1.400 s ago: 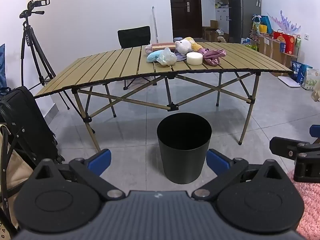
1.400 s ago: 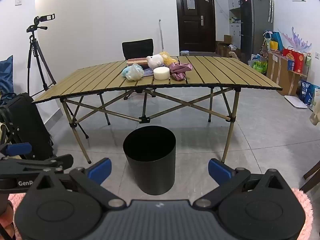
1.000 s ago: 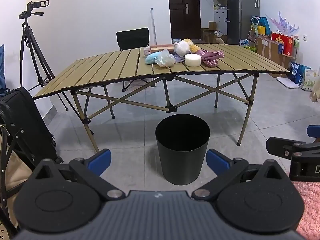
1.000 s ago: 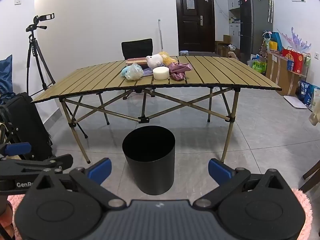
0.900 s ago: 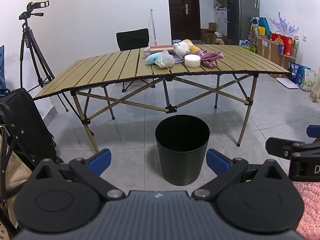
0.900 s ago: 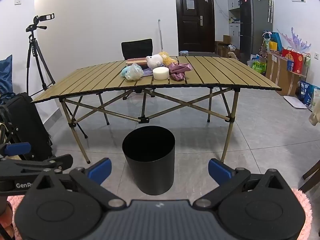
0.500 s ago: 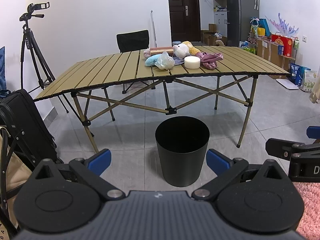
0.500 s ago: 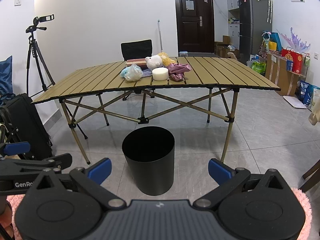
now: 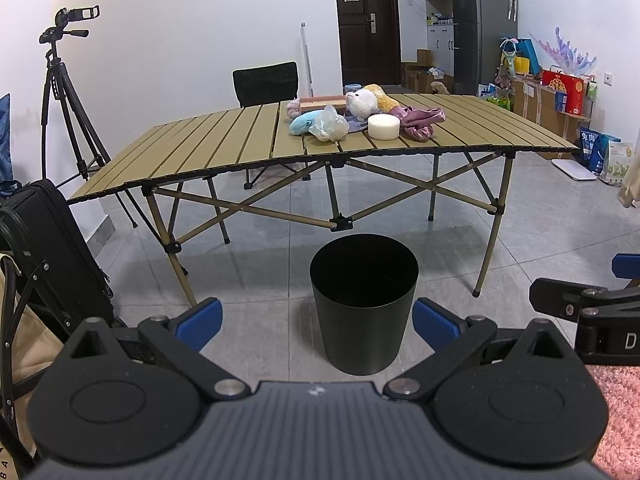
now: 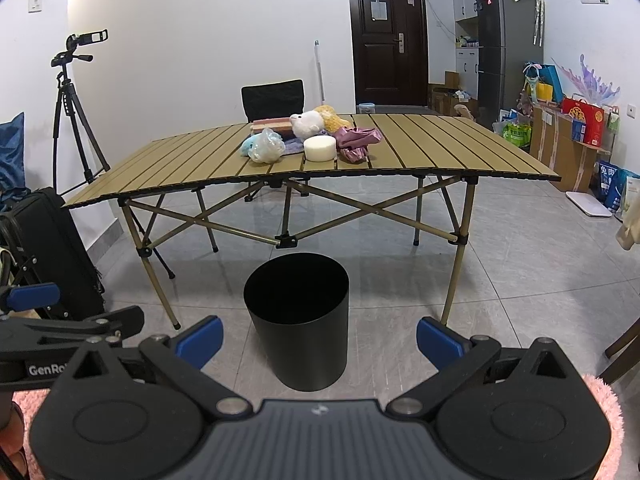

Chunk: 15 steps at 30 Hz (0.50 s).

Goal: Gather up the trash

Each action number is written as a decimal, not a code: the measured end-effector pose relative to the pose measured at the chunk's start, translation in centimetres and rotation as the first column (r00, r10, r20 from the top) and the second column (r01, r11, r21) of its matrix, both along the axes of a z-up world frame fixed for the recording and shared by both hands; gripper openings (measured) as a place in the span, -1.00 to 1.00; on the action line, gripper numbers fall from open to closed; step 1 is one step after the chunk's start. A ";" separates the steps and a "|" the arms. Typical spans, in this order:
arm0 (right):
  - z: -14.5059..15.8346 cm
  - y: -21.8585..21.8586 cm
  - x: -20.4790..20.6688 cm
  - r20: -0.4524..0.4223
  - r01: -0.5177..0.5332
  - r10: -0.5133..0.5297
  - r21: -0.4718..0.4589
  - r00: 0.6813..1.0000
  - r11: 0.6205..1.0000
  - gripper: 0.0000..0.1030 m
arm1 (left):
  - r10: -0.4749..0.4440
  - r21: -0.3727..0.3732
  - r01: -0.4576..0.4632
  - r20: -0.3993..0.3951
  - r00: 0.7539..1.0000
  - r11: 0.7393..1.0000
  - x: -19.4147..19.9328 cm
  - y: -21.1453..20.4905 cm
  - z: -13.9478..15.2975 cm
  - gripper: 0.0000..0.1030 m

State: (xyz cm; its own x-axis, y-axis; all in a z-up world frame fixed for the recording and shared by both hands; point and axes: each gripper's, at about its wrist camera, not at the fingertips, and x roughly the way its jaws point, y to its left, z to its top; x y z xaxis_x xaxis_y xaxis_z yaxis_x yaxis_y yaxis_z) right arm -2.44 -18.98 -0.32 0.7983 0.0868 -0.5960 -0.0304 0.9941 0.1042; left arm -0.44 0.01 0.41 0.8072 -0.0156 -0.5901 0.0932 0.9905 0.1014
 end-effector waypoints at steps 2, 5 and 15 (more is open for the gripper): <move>0.0 0.0 0.0 0.000 0.000 0.000 0.000 1.000 1.000 1.00 | 0.000 0.000 0.000 0.001 1.000 1.000 0.0 0.0 0.0 1.00; 0.0 0.0 0.0 0.001 0.000 0.000 -0.001 1.000 1.000 1.00 | -0.001 0.000 0.001 0.003 1.000 1.000 -0.1 0.0 0.0 1.00; 0.0 0.1 -0.2 0.003 0.001 -0.001 -0.001 1.000 1.000 1.00 | -0.001 -0.002 0.001 0.005 1.000 1.000 -0.1 -0.1 0.1 1.00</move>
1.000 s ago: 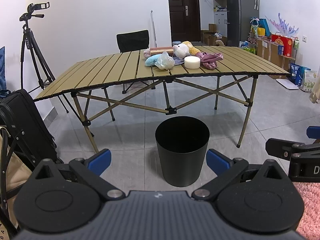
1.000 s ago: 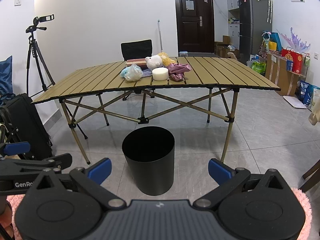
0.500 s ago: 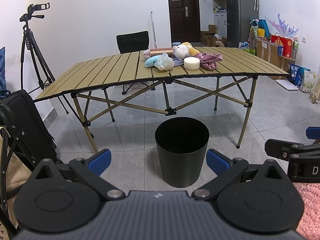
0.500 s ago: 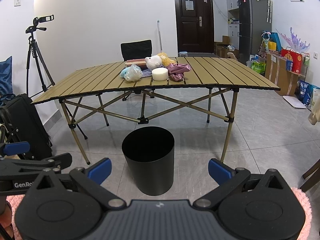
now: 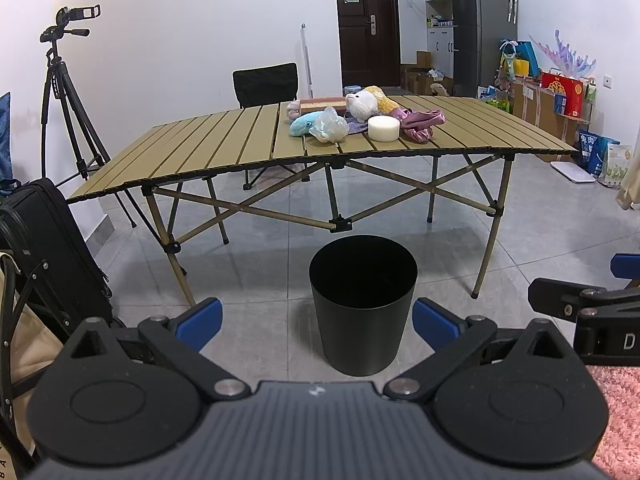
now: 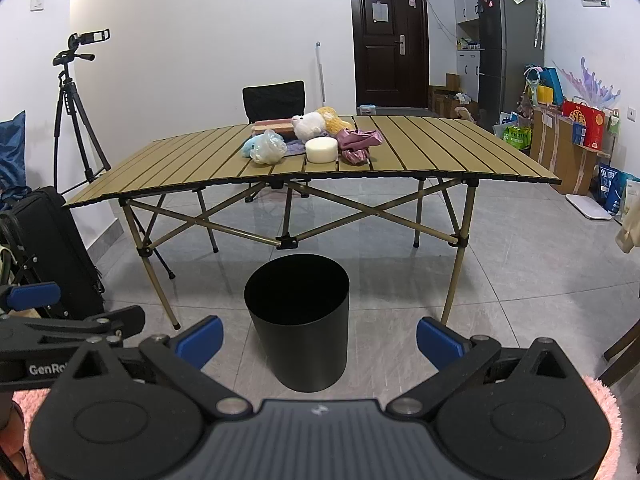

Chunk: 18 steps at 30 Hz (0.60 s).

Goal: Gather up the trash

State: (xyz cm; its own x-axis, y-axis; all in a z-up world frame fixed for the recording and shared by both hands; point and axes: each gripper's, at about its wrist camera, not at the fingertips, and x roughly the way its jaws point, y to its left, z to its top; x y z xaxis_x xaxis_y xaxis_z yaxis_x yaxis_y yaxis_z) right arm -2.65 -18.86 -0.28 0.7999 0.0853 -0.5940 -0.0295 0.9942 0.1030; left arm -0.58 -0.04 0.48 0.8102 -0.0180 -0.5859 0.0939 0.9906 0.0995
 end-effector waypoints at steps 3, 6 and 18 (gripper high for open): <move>0.1 0.0 -0.1 0.001 0.000 0.000 -0.002 1.000 1.000 1.00 | 0.001 -0.003 -0.001 0.004 1.000 1.000 -0.1 0.0 0.0 1.00; 0.6 0.0 -0.3 0.002 0.000 0.000 -0.004 1.000 1.000 1.00 | 0.001 -0.003 -0.001 0.003 1.000 1.000 -0.1 0.0 0.0 1.00; 0.8 0.0 -0.3 0.004 0.000 0.000 -0.007 1.000 1.000 1.00 | 0.000 -0.003 0.000 0.003 1.000 1.000 -0.2 0.0 0.0 1.00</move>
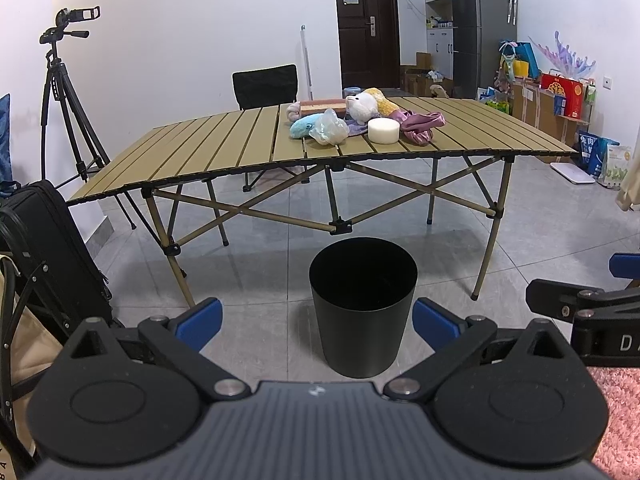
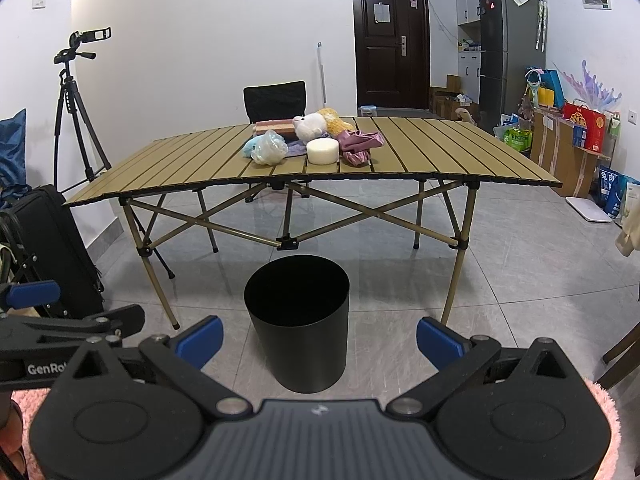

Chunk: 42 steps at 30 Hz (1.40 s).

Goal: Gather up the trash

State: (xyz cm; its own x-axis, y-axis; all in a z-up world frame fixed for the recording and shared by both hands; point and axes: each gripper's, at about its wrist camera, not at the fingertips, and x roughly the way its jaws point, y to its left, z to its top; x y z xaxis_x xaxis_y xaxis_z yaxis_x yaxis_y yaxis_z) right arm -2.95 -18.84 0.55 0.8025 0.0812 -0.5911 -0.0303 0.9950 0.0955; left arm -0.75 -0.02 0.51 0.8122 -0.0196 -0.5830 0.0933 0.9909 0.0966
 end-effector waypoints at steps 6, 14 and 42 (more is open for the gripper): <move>0.0 0.1 0.0 0.001 0.000 0.000 0.001 1.000 1.000 1.00 | -0.003 0.002 0.003 0.004 1.000 1.000 0.2 0.0 0.1 1.00; -0.1 -0.1 0.3 0.008 0.004 -0.004 -0.004 1.000 1.000 1.00 | -0.009 0.009 0.009 0.012 1.000 1.000 0.7 -0.3 0.3 1.00; 0.1 -2.1 10.3 0.054 0.048 -0.048 -0.013 0.997 0.999 1.00 | -0.008 -0.004 0.008 0.029 1.000 1.000 11.4 -1.2 0.5 1.00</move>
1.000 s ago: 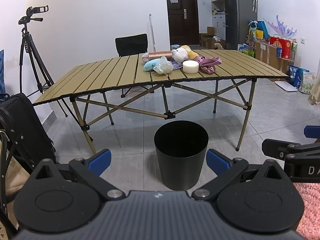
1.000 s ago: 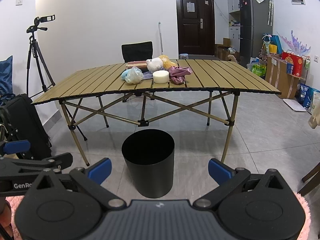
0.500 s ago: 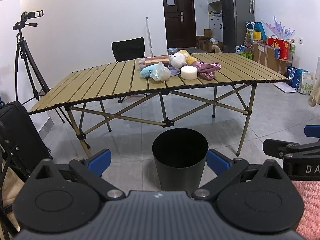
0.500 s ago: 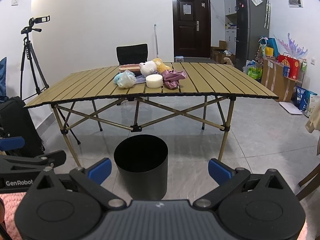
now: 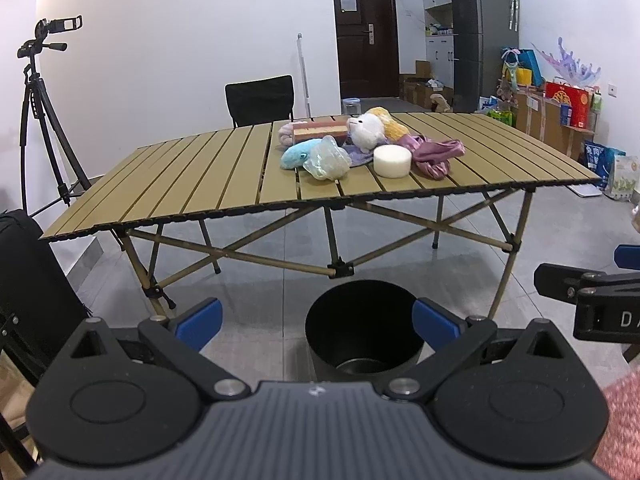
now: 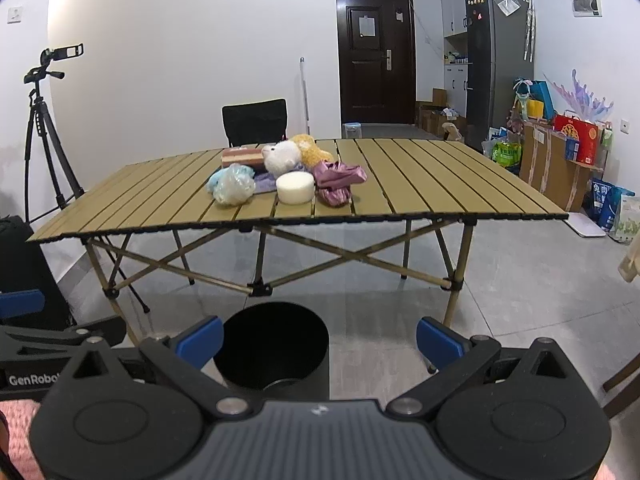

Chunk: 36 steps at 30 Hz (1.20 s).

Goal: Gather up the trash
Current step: 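Move both tools toward the items on the table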

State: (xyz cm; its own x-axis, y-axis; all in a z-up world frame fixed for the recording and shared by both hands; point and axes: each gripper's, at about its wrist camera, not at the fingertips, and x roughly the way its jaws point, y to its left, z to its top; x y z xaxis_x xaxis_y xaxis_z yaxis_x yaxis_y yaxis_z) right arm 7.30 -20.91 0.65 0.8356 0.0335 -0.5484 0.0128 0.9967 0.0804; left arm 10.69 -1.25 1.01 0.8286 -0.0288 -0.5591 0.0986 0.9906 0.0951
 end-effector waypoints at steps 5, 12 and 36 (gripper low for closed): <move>0.1 -0.2 2.8 0.013 -0.002 0.002 0.003 1.000 1.000 1.00 | 0.016 -0.008 -0.016 0.001 1.000 1.000 2.9 0.0 0.0 1.00; 0.0 -0.7 7.0 0.047 -0.005 0.004 0.009 0.999 1.000 1.00 | 0.048 -0.014 -0.048 0.007 0.999 0.999 7.0 -0.1 0.0 1.00; -1.5 -1.8 22.6 0.144 -0.001 0.006 -0.035 0.990 0.999 0.99 | 0.066 -0.006 -0.066 0.047 0.997 0.998 22.3 -2.1 -1.3 1.00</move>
